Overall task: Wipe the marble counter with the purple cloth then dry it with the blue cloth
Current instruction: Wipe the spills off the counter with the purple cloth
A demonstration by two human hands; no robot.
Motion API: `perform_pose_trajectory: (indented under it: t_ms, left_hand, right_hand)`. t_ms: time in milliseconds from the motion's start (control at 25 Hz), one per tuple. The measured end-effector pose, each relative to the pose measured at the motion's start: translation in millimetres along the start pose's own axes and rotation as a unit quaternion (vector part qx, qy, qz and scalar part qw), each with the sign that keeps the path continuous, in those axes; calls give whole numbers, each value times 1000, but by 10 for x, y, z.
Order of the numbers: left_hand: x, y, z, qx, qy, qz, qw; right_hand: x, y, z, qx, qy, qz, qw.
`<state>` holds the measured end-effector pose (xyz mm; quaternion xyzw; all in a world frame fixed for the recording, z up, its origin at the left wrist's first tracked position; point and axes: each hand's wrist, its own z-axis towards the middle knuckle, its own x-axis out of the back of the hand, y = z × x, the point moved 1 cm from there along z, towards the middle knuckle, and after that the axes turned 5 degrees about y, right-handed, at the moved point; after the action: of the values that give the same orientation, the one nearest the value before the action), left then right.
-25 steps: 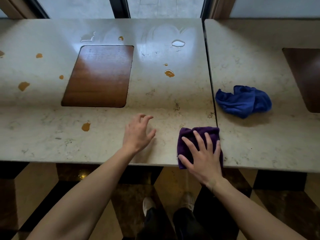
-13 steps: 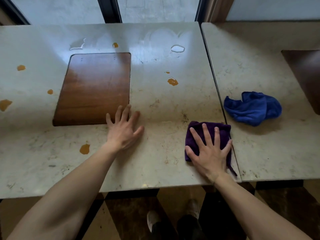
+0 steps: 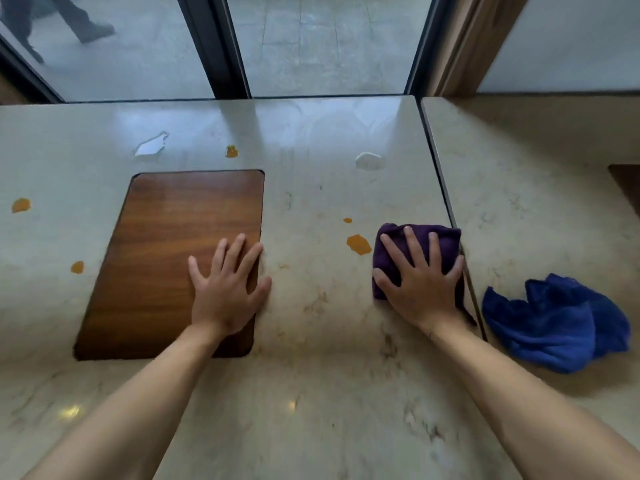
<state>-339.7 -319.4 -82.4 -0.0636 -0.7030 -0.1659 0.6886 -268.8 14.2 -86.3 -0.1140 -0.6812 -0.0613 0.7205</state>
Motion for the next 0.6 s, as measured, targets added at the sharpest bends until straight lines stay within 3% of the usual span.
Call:
perform_pose_trajectory:
  t_ms: [240, 600]
  left_hand:
    - [-83, -52, 13, 8, -5, 6, 1000]
    - [-137, -78, -10, 10, 0, 37, 999]
  right_hand:
    - [-10, -52, 1586, -25, -62, 14, 998]
    - [-19, -281, 3500, 36, -85, 32, 995]
